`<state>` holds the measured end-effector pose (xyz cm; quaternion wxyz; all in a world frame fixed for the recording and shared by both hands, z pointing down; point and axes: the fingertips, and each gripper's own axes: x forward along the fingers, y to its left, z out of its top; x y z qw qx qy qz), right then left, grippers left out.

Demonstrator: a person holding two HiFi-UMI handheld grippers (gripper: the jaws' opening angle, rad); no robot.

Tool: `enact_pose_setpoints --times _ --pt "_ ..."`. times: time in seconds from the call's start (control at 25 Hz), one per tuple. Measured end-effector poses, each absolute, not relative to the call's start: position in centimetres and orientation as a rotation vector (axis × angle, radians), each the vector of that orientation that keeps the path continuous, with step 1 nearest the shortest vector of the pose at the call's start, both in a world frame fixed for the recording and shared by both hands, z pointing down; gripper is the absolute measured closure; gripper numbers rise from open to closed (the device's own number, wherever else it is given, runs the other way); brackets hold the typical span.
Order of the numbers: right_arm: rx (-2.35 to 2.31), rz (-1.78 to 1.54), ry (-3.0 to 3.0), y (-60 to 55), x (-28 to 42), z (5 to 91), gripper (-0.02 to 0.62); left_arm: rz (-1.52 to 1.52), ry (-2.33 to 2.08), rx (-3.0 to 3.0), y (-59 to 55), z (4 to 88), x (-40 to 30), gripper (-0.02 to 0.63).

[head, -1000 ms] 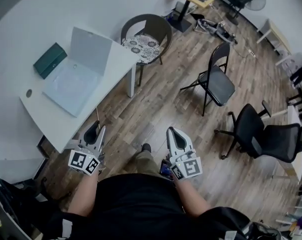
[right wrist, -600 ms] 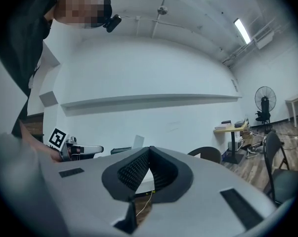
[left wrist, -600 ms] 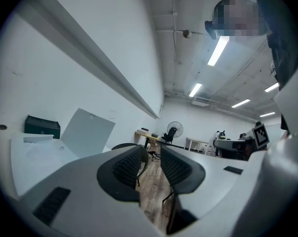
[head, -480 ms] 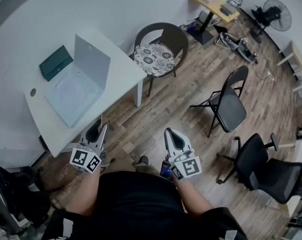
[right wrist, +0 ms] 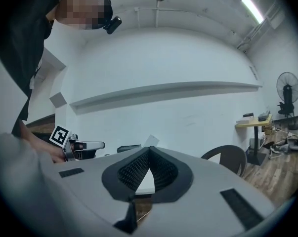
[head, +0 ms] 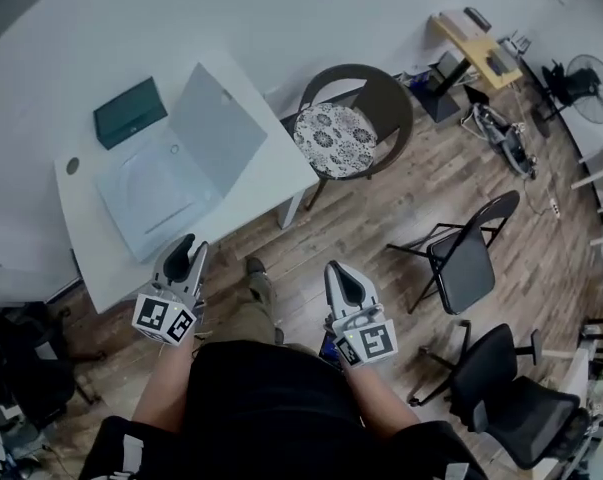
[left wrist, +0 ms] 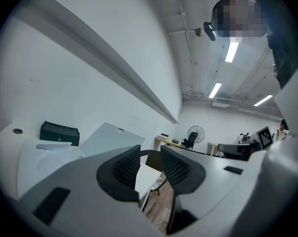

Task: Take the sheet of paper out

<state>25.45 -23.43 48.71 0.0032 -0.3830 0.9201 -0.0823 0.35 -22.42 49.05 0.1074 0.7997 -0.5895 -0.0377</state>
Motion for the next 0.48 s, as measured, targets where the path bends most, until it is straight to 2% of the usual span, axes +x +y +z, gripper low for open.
enact_pose_setpoints --times 0.48 --pt "-0.941 -0.207 3.021 -39.4 15.6 46.6 0.586 -0.097 -1.906 2.105 -32.7 51.3 -8.7 0.485"
